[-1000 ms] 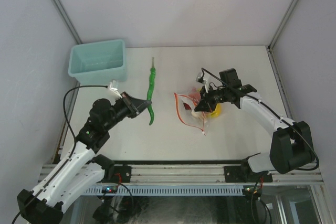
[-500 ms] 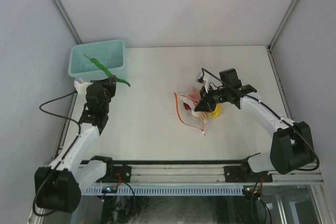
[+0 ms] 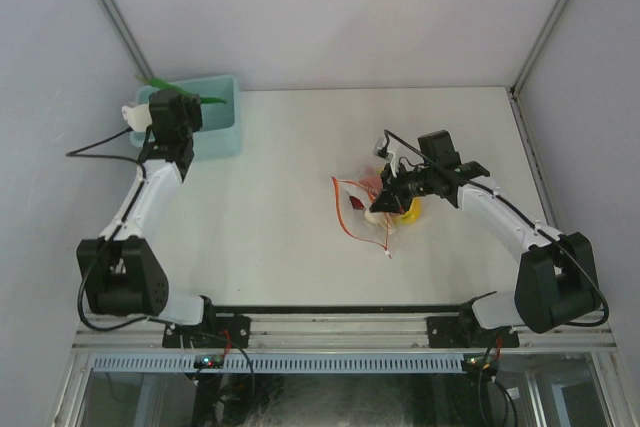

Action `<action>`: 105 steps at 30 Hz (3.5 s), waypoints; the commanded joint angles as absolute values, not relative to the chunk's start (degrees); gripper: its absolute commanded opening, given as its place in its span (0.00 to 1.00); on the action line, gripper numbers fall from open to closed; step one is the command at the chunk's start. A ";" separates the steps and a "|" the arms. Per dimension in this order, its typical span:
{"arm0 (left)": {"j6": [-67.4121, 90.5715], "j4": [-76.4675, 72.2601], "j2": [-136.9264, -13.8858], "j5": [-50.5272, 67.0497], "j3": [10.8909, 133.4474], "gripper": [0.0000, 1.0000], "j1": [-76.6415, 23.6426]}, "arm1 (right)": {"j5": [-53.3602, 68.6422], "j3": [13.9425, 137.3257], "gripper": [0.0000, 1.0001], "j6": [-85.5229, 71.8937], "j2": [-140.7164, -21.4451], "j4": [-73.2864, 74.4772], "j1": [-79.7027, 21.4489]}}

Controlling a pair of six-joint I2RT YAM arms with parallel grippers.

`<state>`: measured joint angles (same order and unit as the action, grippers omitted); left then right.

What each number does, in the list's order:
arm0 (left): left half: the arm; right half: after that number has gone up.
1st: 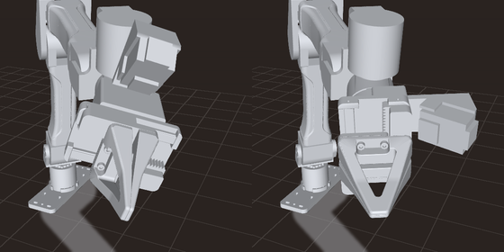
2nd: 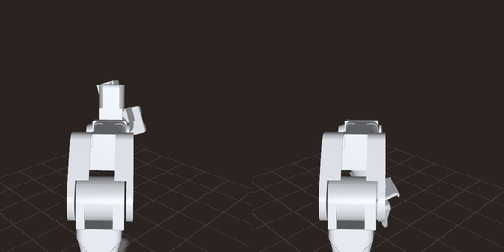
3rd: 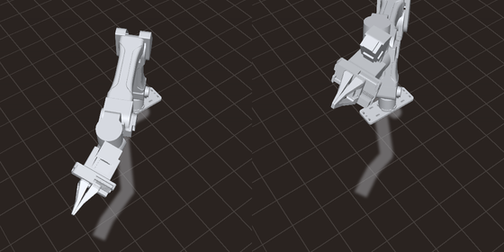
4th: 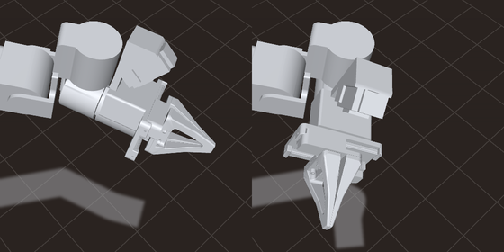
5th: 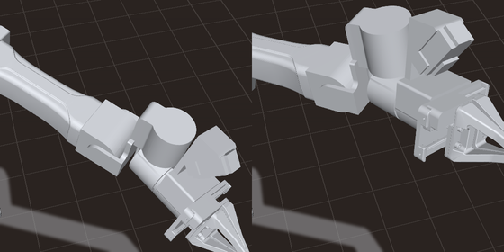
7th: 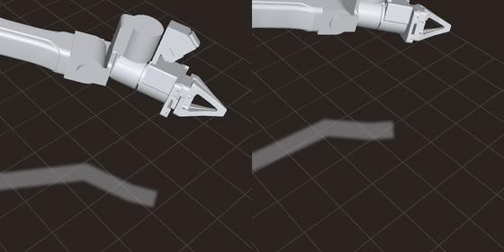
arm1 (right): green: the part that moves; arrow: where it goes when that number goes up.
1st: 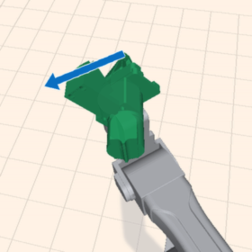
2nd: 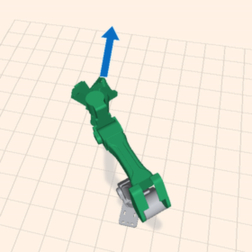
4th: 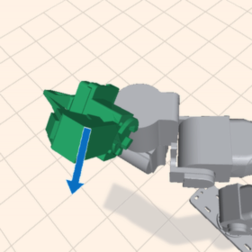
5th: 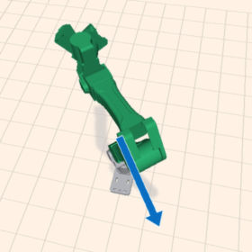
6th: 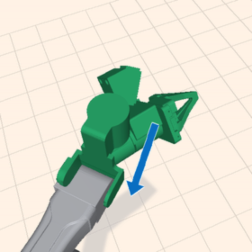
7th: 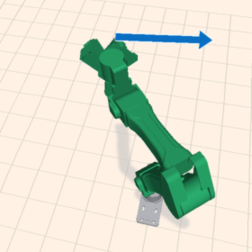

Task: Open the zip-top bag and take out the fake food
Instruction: Place the fake vegetable in the bin, then pick up the fake vegetable from the zipper food storage bag.

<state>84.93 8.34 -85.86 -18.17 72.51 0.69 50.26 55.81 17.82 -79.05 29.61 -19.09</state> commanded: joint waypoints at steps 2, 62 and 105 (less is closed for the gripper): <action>87.67 25.30 -94.24 -22.81 88.36 0.00 1.43 | 51.19 55.92 0.00 17.76 -76.47 28.02 -18.79; 11.26 -26.54 -52.37 21.82 37.39 0.99 -28.24 | 34.35 93.69 0.00 103.78 -86.66 66.97 -25.75; 24.49 -11.77 -78.92 -1.11 57.57 0.00 -51.37 | 64.68 83.45 0.34 60.10 -79.84 61.21 -7.17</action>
<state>24.47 -10.17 -78.81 -1.34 53.76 -51.81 54.33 83.61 63.40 -85.84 58.94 -14.85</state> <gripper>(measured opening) 0.006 0.285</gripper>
